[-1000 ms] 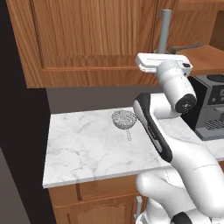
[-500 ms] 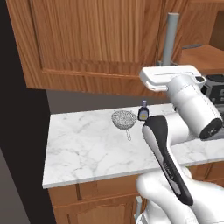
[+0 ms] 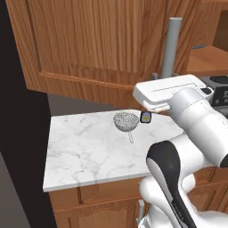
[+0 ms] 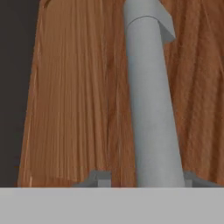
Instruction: Pick the pan from the cabinet and place it on the stove. Then turn on the stove burner for the pan.
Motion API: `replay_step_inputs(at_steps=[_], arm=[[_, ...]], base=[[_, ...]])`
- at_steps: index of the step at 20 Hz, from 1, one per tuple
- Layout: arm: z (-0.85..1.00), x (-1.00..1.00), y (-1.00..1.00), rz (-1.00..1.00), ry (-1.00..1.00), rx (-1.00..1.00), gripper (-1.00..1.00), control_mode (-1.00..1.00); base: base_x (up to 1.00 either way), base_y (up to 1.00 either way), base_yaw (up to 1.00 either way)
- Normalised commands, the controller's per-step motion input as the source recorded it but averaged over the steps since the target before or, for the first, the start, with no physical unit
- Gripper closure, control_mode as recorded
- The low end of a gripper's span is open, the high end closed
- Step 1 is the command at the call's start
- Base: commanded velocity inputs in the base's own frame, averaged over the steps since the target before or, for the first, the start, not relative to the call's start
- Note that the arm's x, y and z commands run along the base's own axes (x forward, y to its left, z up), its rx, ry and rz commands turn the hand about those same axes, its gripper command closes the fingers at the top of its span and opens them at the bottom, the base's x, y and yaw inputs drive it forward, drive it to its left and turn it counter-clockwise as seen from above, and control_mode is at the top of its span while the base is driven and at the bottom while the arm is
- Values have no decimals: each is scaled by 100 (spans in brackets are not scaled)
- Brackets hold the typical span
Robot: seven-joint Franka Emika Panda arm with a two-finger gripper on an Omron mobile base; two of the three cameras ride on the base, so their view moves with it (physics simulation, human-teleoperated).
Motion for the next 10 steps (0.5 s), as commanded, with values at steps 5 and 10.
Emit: replay_step_inputs(at_steps=[5, 10], arm=[[-7, -19, 36, 2, 8, -7, -100, -100], [-9, -13, -4, 2, 1, 0, -100, -100]], base=[[0, 0, 0], [0, 0, 0]])
